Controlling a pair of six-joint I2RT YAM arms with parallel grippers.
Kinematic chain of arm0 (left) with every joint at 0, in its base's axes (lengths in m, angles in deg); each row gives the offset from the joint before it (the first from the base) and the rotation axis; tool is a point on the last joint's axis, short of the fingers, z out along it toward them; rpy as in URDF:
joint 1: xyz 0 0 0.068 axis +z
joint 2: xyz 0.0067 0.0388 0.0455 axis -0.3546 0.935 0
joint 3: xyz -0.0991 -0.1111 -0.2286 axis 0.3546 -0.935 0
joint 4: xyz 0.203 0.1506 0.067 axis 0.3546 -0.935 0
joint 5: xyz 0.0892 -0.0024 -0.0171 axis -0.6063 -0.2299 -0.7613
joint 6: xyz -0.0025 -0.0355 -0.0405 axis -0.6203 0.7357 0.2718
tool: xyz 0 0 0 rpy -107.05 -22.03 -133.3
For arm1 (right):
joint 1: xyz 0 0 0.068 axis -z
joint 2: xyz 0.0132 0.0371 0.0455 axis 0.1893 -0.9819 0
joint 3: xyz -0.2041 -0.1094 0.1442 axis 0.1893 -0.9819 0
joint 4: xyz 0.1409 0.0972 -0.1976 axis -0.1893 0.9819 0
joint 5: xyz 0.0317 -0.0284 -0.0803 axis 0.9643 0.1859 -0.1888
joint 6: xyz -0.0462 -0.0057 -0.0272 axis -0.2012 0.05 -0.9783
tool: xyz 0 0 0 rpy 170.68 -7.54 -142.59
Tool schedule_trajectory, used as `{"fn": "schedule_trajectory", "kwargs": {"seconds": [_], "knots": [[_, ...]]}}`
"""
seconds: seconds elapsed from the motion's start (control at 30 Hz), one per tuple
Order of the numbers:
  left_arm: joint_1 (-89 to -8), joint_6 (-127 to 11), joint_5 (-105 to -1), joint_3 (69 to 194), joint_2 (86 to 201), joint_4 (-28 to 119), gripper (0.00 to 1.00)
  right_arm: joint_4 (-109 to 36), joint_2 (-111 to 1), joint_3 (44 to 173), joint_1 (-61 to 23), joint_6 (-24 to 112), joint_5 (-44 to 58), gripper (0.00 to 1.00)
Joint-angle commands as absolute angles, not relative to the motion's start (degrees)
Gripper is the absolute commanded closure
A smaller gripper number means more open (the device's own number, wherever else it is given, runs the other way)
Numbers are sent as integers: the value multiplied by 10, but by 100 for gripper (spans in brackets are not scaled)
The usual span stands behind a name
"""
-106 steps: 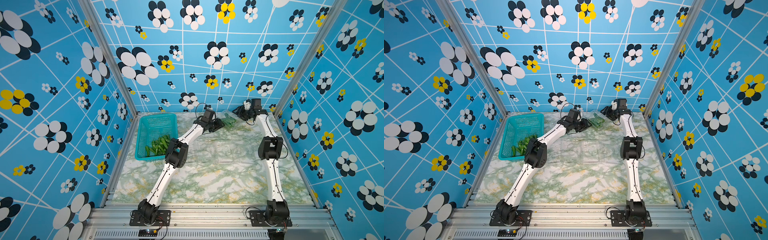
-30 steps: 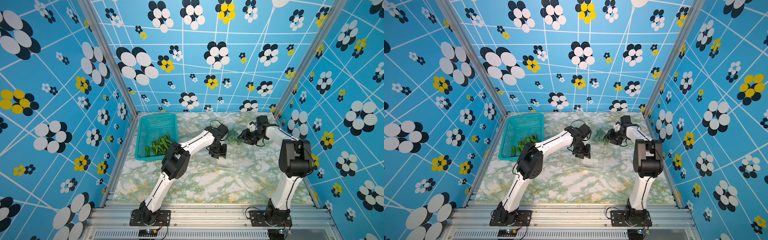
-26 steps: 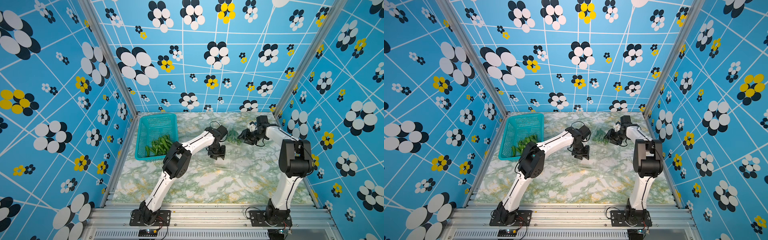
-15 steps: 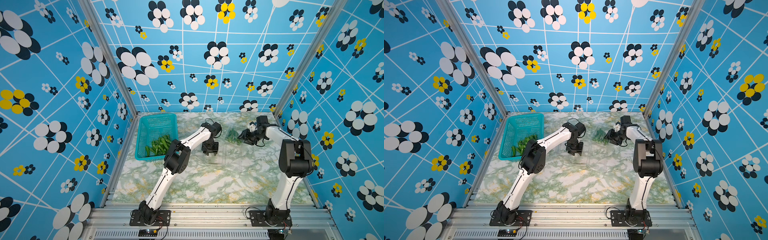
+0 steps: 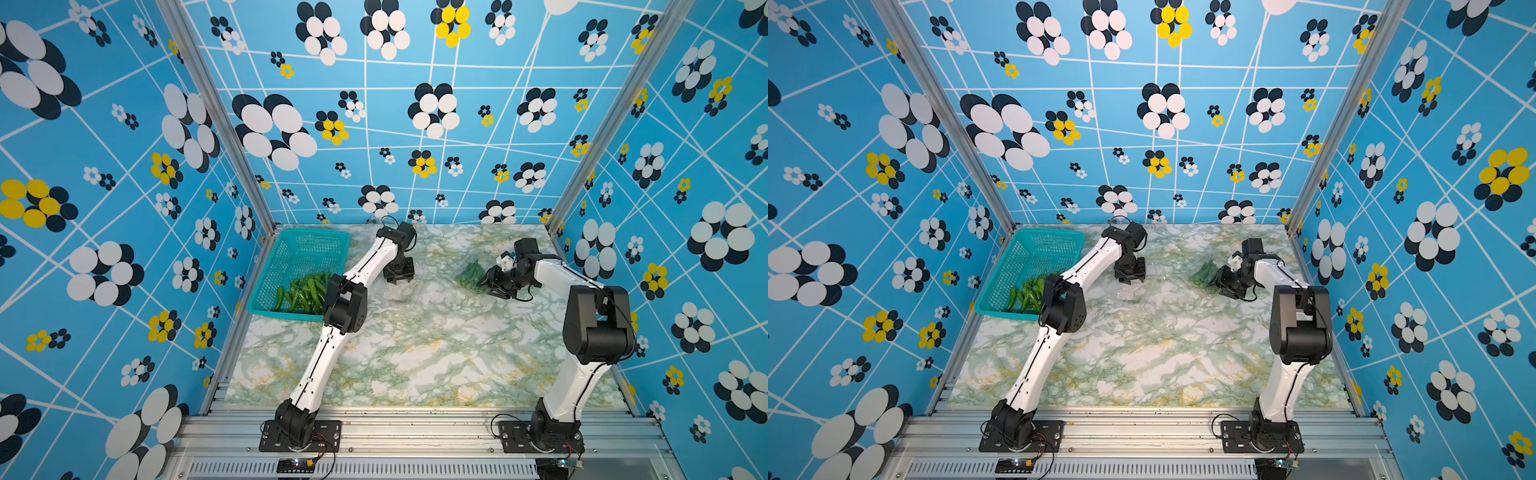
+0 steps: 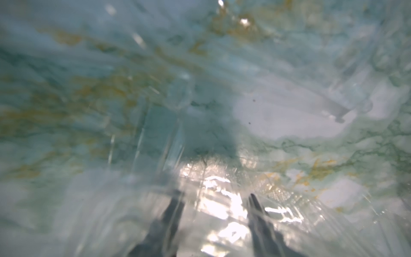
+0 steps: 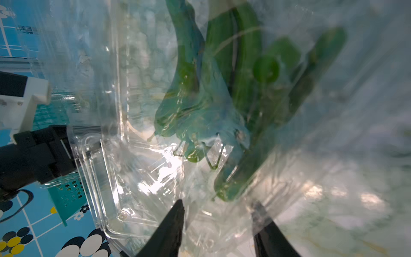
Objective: Take small green peppers out of containers
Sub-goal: Move the packing box to the center of the board.
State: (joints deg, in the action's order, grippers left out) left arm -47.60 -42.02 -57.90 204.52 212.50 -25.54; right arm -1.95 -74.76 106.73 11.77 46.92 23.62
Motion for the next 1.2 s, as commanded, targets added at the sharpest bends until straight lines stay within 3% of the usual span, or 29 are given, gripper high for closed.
{"fn": "schedule_trajectory", "kwargs": {"seconds": [0.0,0.53,0.73,0.87,1.03,1.17], "knots": [[-463,-395,-580,2066,2163,-224,50,32,-722,1033,114,469,215,50],[-471,-356,-604,2075,2150,-115,48,101,-582,965,100,478,237,48],[-474,-354,-635,2054,2129,-114,49,98,-550,992,100,473,208,48],[-479,-362,-654,1992,2075,-93,50,43,-531,1004,104,464,133,47],[-499,-364,-692,1872,1974,-26,48,-39,-573,1066,116,470,72,43],[-512,-369,-696,1836,1930,-18,47,-7,-697,1199,126,461,47,42]]}}
